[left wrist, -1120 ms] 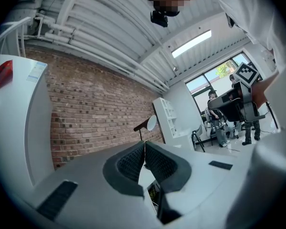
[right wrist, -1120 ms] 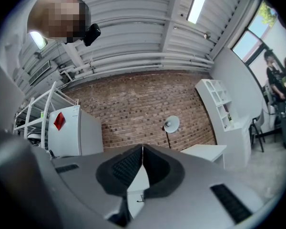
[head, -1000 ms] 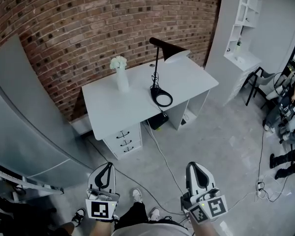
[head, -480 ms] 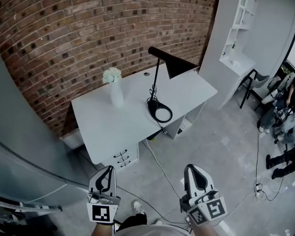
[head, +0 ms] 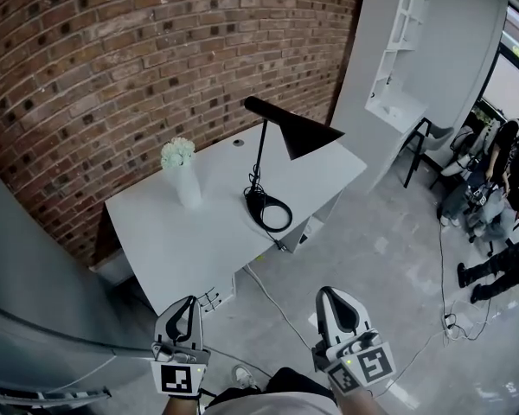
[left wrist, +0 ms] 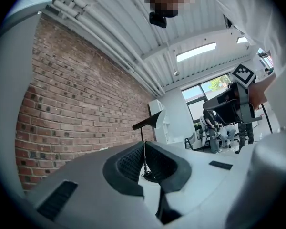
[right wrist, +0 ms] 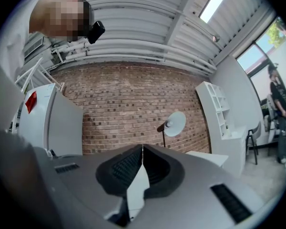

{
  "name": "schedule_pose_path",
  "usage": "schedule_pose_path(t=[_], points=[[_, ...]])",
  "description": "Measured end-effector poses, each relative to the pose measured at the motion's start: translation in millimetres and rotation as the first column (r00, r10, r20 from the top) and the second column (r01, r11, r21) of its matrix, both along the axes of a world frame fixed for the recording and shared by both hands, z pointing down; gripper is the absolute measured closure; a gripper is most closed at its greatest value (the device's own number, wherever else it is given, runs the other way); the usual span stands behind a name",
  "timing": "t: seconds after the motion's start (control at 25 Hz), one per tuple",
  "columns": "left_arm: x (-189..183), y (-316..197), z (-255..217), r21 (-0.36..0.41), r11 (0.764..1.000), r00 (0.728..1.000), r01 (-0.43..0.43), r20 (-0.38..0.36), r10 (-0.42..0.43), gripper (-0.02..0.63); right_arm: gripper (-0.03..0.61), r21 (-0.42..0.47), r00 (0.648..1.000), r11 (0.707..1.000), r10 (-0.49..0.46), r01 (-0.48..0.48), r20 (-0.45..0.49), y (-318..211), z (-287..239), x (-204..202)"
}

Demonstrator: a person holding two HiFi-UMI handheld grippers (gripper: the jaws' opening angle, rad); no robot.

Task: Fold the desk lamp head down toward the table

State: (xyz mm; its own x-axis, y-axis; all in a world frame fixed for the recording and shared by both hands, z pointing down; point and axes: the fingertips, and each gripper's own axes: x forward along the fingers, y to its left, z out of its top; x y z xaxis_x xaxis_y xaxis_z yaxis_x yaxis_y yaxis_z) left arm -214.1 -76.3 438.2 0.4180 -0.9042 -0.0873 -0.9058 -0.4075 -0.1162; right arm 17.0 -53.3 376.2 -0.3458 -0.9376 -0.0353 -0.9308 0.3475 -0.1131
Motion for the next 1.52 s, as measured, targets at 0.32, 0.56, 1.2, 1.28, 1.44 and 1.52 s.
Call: schedule_pose_path(t=[0.32, 0.56, 1.2, 1.28, 1.44, 1.52], points=[[16.8, -19.1, -3.1, 0.006, 1.000, 0.999, -0.031, -0.014, 0.031, 0.601, 0.560, 0.039, 0.998, 0.999, 0.007, -0.005, -0.056, -27.7, -13.0, 10.3], [40.2, -46.8, -0.5, 0.005, 1.000, 1.000, -0.021, -0.002, 0.021, 0.601, 0.560, 0.074, 0.992, 0.997, -0.016, 0.025, -0.124, -70.7, -18.7, 31.0], [152.7, -162.4, -30.2, 0.088, 0.995, 0.999, 0.036, 0.011, -0.037, 0.601, 0.560, 0.202, 0.974, 0.964, -0.137, 0.173, -0.179, -223.7, -90.5, 122.1], [153.1, -166.3, -30.3, 0.089, 0.995, 0.999, 0.045, 0.016, -0.047, 0.601, 0.560, 0.234, 0.970, 0.951, -0.163, 0.204, -0.183, -235.3, -104.7, 121.3], [143.6, -164.8, -22.5, 0.056, 0.996, 0.998, 0.067, 0.013, -0.068, 0.601, 0.560, 0.270, 0.957, 0.928, -0.207, 0.258, -0.203, -248.2, -124.1, 108.4], [139.2, -164.2, -20.1, 0.038, 0.997, 0.997, 0.074, 0.008, -0.074, 0.600, 0.560, 0.266, 0.952, 0.924, -0.220, 0.273, -0.213, -256.1, -130.0, 101.3]])
